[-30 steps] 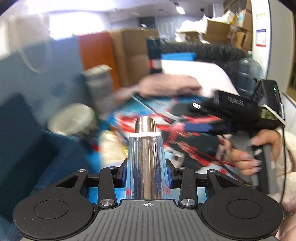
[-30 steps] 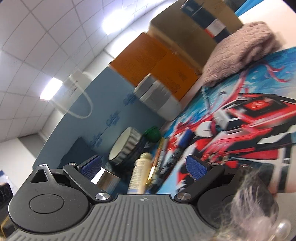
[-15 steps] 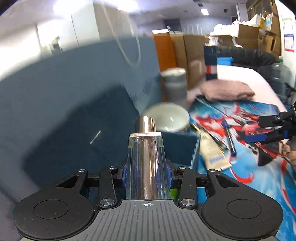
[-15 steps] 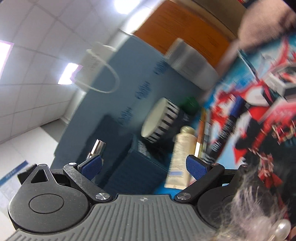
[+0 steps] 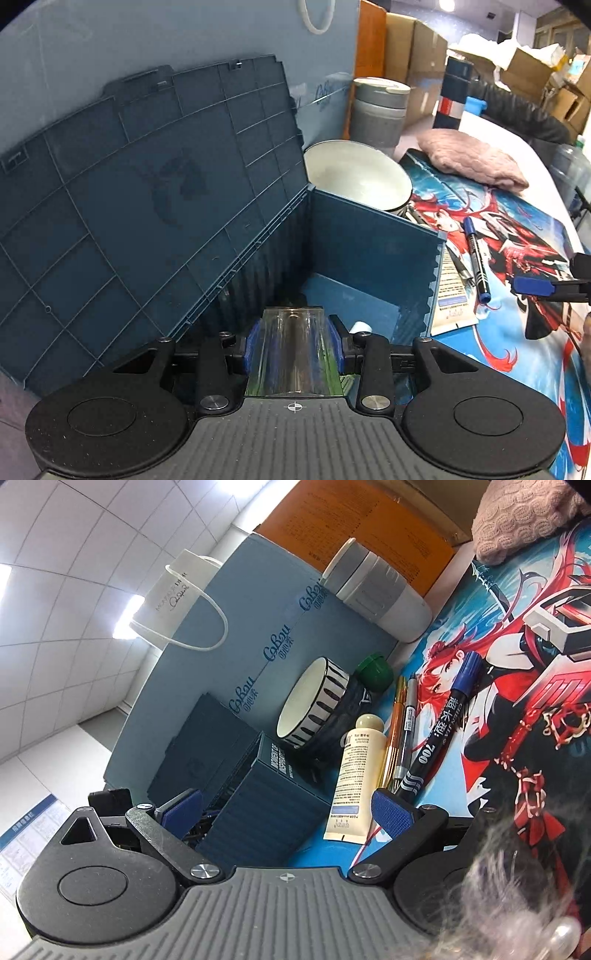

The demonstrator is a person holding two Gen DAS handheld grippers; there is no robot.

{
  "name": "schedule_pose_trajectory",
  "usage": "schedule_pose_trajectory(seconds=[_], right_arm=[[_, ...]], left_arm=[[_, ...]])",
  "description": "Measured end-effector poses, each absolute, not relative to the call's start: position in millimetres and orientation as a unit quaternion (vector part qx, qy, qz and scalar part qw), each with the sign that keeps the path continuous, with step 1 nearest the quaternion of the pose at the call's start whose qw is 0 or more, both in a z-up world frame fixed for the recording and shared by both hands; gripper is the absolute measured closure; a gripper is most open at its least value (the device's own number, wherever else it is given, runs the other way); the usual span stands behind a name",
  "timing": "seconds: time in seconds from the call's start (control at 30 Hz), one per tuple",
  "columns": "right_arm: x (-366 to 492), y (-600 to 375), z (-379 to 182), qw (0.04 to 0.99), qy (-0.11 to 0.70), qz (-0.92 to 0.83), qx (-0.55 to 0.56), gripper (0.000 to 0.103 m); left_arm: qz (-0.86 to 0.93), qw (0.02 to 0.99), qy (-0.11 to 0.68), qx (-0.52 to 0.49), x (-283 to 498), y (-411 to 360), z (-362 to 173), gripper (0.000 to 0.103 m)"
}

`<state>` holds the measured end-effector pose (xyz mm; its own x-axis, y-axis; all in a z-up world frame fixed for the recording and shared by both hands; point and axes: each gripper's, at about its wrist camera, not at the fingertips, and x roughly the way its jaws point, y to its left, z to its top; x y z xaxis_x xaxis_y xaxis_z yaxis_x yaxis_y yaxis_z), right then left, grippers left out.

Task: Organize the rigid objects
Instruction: 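Carry the silver cylinder into the blue box and open the left gripper, then grasp the blue marker from the pens with the right gripper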

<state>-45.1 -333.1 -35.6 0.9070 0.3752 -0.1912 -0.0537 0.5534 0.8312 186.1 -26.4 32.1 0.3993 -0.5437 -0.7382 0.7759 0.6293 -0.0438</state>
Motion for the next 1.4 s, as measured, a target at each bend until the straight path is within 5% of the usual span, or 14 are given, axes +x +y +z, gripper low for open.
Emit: schedule_pose_trajectory(seconds=[0.37,0.6,0.7,1.4], right_arm=[[-43,-337,-43,0.856,0.192,0.119,0.464,0.005],[-44,-337,-44,0.861,0.187,0.115,0.458,0.005],[-44,-335,-44,0.866,0.184,0.11,0.451,0.005],[-28,-295,25,0.936,0.167,0.014,0.309,0.005]], left_arm=[[-0.354,0.87,0.321,0.118,168,-15,43,0.064],[-0.302,0.925,0.228,0.038,109,7,62,0.049],[-0.3,0.928,0.223,-0.009,86,11,64,0.032],[-0.229,0.952,0.188,-0.075,42,15,53,0.002]])
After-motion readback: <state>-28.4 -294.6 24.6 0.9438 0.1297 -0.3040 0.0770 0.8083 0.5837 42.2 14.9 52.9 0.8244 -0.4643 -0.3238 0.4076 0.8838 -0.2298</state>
